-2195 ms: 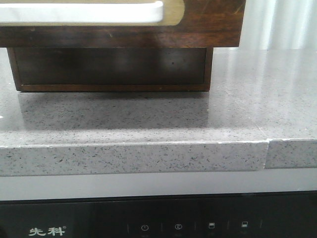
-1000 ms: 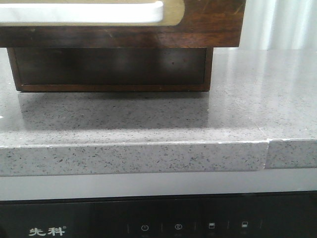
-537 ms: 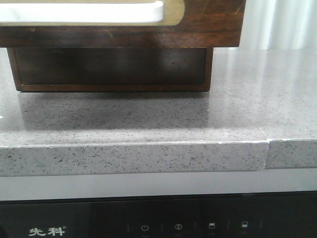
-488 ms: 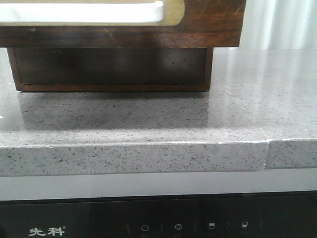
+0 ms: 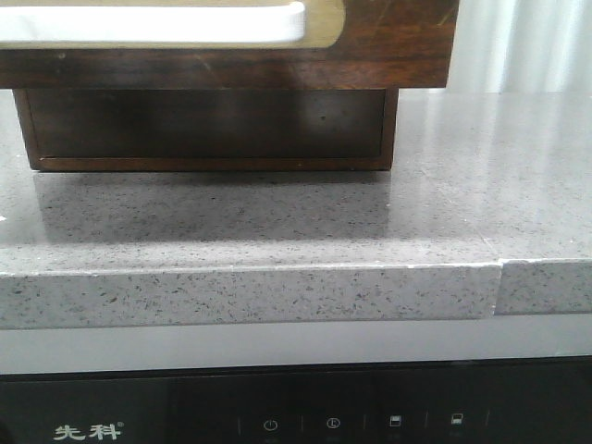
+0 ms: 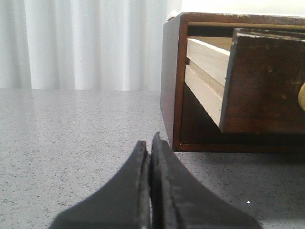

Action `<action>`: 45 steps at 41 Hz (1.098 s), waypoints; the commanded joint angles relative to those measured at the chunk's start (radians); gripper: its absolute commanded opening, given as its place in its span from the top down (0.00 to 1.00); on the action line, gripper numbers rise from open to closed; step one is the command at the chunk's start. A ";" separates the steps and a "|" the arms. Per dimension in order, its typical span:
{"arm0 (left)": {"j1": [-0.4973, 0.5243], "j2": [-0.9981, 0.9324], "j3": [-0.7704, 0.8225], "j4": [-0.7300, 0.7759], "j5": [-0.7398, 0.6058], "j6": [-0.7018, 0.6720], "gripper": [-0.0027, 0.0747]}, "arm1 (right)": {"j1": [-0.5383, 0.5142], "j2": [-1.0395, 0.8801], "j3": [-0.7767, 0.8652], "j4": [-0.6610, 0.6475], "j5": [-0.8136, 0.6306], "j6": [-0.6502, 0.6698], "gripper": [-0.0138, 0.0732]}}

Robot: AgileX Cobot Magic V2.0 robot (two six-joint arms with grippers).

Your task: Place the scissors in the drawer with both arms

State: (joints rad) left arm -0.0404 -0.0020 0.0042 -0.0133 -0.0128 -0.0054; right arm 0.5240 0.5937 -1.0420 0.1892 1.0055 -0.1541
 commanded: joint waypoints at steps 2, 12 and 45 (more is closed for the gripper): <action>0.014 -0.021 0.024 -0.009 -0.089 -0.009 0.99 | -0.003 0.004 -0.022 -0.003 -0.069 0.000 0.92; 0.007 -0.019 0.024 -0.009 -0.088 -0.009 0.99 | -0.003 0.004 -0.022 -0.003 -0.069 0.000 0.92; 0.007 -0.019 0.024 -0.009 -0.088 -0.009 0.99 | -0.011 -0.009 -0.009 -0.003 -0.075 0.000 0.92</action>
State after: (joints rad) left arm -0.0291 -0.0020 0.0042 -0.0133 -0.0152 -0.0054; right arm 0.5240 0.5937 -1.0399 0.1892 1.0037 -0.1541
